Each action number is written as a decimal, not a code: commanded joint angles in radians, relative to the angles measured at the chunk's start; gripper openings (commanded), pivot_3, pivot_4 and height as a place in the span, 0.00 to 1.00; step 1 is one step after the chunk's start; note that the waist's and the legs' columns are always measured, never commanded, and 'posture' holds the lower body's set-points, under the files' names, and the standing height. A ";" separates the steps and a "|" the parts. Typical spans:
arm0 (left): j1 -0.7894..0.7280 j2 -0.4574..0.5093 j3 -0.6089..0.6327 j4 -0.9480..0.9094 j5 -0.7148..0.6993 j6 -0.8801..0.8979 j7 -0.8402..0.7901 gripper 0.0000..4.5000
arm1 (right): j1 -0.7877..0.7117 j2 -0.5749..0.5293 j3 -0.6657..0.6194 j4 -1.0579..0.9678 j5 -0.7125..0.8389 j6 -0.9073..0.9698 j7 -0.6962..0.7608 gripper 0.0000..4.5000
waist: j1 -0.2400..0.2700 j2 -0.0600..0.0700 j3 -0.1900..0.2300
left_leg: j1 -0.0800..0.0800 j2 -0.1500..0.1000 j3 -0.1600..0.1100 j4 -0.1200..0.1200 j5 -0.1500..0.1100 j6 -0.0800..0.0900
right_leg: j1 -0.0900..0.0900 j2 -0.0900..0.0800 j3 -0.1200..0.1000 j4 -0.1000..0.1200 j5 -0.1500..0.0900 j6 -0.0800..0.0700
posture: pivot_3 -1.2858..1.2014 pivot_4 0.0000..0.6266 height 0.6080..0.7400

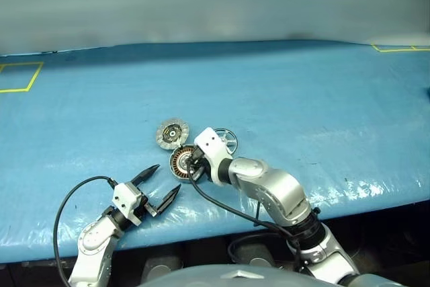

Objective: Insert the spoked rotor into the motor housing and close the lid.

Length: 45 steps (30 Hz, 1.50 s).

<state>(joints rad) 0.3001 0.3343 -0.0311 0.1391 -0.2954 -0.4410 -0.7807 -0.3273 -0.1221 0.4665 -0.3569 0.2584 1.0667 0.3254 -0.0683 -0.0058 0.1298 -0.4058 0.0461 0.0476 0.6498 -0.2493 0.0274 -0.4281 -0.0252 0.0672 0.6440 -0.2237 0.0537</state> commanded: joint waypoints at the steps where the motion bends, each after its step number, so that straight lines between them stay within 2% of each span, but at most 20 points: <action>1: 0.013 0.000 0.007 0.024 -0.004 0.029 0.001 1.00 | -0.002 0.015 -0.004 -0.003 0.002 -0.031 0.002 0.01 | 0.000 0.000 0.000 | 0.000 0.000 0.000 0.000 0.000 0.000 | 0.000 0.000 0.000 0.000 0.000 0.000 | 0.52 0.24 1.00; 6: 0.010 0.005 0.004 0.019 0.013 0.023 0.004 1.00 | -0.002 0.019 -0.003 0.014 -0.003 -0.043 0.001 0.01 | 0.000 0.000 0.000 | 0.000 0.000 0.000 0.000 0.000 0.000 | 0.000 0.000 0.000 0.000 0.000 0.000 | 0.52 0.24 1.00; 9: 0.002 0.003 0.001 0.031 0.026 0.012 0.006 0.87 | -0.001 0.022 -0.001 0.020 -0.004 -0.047 0.000 0.00 | 0.000 0.000 0.000 | 0.000 0.000 0.000 0.000 0.000 0.000 | 0.000 0.000 0.000 0.000 0.000 0.000 | 0.52 0.24 1.00; 17: -0.006 0.017 0.007 0.006 0.036 -0.002 0.004 0.27 | 0.006 0.014 -0.001 0.014 -0.003 -0.043 0.003 0.00 | 0.000 0.000 0.000 | 0.000 0.000 0.000 0.000 0.000 0.000 | 0.000 0.000 0.000 0.000 0.000 0.000 | 0.52 0.24 1.00; 32: 0.011 0.037 -0.001 -0.018 0.037 0.045 -0.008 0.27 | 0.034 -0.004 -0.026 -0.034 0.013 -0.025 0.008 0.00 | 0.000 -0.003 -0.001 | -0.002 0.000 0.000 0.000 0.000 0.000 | -0.001 -0.001 0.000 0.000 0.000 0.000 | 0.52 0.24 1.00; 33: 0.071 0.125 0.074 -0.251 -0.049 0.175 0.012 0.27 | 0.034 -0.005 -0.030 -0.038 0.015 -0.026 0.009 0.00 | 0.000 -0.003 -0.001 | -0.002 0.000 0.000 0.000 0.000 0.000 | -0.001 -0.001 0.000 0.000 0.000 0.000 | 0.52 0.24 1.00; 34: 0.114 0.196 0.136 -0.434 -0.123 0.280 0.030 0.27 | 0.033 -0.007 -0.033 -0.040 0.017 -0.027 0.010 0.00 | -0.005 -0.010 0.000 | -0.002 0.000 0.000 0.000 0.000 0.000 | -0.001 -0.001 0.000 0.000 0.000 0.000 | 0.52 0.24 1.00; 35: 0.142 0.245 0.183 -0.564 -0.179 0.360 0.044 0.23 | 0.033 -0.009 -0.037 -0.042 0.018 -0.028 0.011 0.00 | -0.017 -0.021 0.004 | -0.004 0.000 0.001 0.000 0.000 0.000 | -0.004 0.000 0.000 0.002 0.000 -0.001 | 0.52 0.24 1.00; 36: 0.160 0.281 0.210 -0.644 -0.221 0.420 0.060 0.19 | 0.033 -0.010 -0.040 -0.045 0.020 -0.030 0.012 0.00 | -0.013 -0.025 0.004 | -0.008 0.008 -0.001 0.000 0.000 -0.002 | -0.007 0.000 0.000 0.003 0.000 -0.005 | 0.52 0.24 1.00; 37: 0.163 0.298 0.219 -0.671 -0.243 0.450 0.072 0.15 | 0.033 -0.010 -0.045 -0.049 0.023 -0.032 0.013 0.00 | -0.007 -0.022 0.005 | -0.009 0.011 -0.005 0.000 0.001 -0.009 | -0.006 0.001 -0.007 0.001 0.003 -0.010 | 0.52 0.24 1.00; 39: 0.161 0.313 0.236 -0.719 -0.284 0.509 0.094 0.01 | 0.036 -0.007 -0.063 -0.069 0.038 -0.035 0.016 0.00 | 0.007 -0.012 0.008 | -0.007 0.008 -0.007 0.001 0.002 -0.011 | -0.007 -0.001 -0.012 -0.001 0.001 -0.009 | 0.52 0.24 1.00; 41: 0.155 0.307 0.251 -0.749 -0.316 0.546 0.103 0.00 | 0.039 -0.006 -0.088 -0.098 0.057 -0.031 0.019 0.00 | 0.007 -0.008 0.011 | -0.007 0.004 -0.002 0.000 0.002 -0.010 | -0.007 -0.002 -0.008 0.000 -0.001 -0.004 | 0.52 0.24 1.00; 45: 0.133 0.285 0.264 -0.753 -0.336 0.578 0.103 0.00 | 0.046 -0.011 -0.156 -0.150 0.091 -0.031 0.024 0.00 | 0.006 -0.016 0.015 | -0.008 0.004 -0.002 0.000 0.001 -0.010 | -0.004 0.000 -0.007 -0.001 -0.001 -0.003 | 0.52 0.24 1.00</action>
<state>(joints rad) 0.4410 0.6273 0.2167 -0.5878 -0.6121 0.1306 -0.6770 -0.2828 -0.1347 0.3448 -0.4546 0.3243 1.0382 0.3437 -0.0624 -0.0216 0.1449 -0.4140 0.0495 0.0458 0.6501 -0.2479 0.0174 -0.4319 -0.0249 0.0594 0.6435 -0.2245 0.0509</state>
